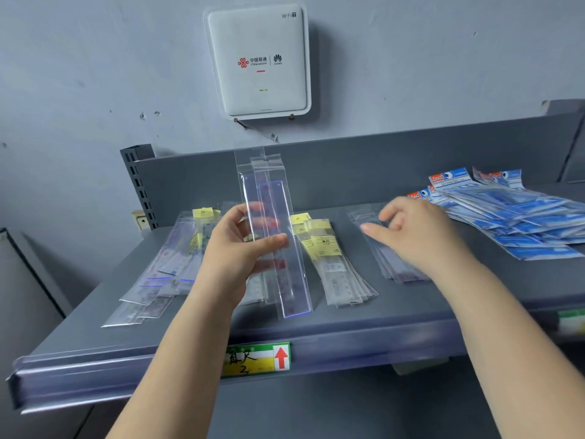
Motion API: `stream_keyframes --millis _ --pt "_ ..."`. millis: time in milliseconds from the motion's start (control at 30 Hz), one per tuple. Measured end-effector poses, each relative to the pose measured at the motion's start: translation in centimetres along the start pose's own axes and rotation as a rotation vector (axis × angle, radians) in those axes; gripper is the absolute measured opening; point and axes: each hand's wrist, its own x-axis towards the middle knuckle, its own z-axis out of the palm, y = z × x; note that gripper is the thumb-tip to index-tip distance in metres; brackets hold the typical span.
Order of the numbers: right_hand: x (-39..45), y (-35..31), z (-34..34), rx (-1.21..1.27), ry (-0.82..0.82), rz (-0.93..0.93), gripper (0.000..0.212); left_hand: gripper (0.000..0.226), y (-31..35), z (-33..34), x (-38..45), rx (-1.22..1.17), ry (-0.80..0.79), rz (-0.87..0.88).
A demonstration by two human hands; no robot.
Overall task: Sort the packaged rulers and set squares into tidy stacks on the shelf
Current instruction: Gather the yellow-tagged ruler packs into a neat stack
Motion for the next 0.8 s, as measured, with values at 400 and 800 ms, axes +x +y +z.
stream_keyframes --millis 400,800 --pt "-2.6 -5.9 4.6 0.273 -0.225 -0.177 0.028 0.030 0.0 0.2 -0.3 0.010 0.008 0.027" --pt "1.1 2.2 -1.1 -0.069 -0.191 0.139 0.030 0.035 0.1 0.2 0.2 0.008 -0.009 0.013"
